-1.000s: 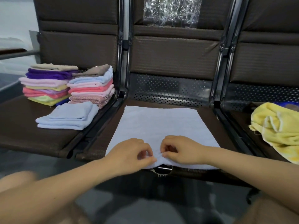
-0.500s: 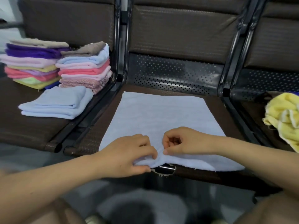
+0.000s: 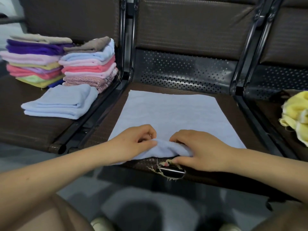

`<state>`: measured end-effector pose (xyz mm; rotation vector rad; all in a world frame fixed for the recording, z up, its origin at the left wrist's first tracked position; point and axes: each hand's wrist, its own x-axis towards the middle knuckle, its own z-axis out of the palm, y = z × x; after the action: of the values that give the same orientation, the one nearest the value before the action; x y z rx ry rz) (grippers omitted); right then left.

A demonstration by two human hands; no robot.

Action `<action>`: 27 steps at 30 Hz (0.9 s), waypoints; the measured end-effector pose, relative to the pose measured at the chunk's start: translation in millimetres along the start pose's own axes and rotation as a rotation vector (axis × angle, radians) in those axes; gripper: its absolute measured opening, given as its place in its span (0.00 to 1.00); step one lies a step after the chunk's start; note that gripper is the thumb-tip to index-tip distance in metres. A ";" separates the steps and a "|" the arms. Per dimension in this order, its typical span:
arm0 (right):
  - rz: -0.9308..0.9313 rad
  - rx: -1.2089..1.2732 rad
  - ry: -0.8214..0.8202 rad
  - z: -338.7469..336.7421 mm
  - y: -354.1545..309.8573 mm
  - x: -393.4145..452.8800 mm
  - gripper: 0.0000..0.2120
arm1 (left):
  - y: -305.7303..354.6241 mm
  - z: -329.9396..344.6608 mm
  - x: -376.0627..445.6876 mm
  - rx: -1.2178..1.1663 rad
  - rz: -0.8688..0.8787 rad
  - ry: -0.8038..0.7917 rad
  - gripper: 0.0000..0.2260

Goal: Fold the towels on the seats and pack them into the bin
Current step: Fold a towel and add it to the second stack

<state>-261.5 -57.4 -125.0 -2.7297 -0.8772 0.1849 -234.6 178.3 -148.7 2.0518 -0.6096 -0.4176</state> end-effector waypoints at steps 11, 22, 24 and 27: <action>0.129 0.469 -0.028 -21.5 25.9 6.9 0.17 | 19.9 14.4 18.2 0.743 0.208 0.033 0.17; 0.217 0.170 -0.193 -36.8 56.6 -19.8 0.18 | 15.5 -32.3 15.3 0.719 0.247 0.093 0.22; 0.296 0.271 -0.126 -42.2 72.4 -26.9 0.19 | 11.8 -42.3 11.9 0.725 0.187 0.032 0.21; 0.384 0.429 0.012 -51.6 93.3 -41.3 0.19 | 3.1 -56.7 7.8 0.716 0.145 -0.040 0.21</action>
<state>-233.0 -165.5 -101.1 -2.4532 -0.2568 0.3818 -200.0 211.4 -117.2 2.6476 -1.0338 -0.1593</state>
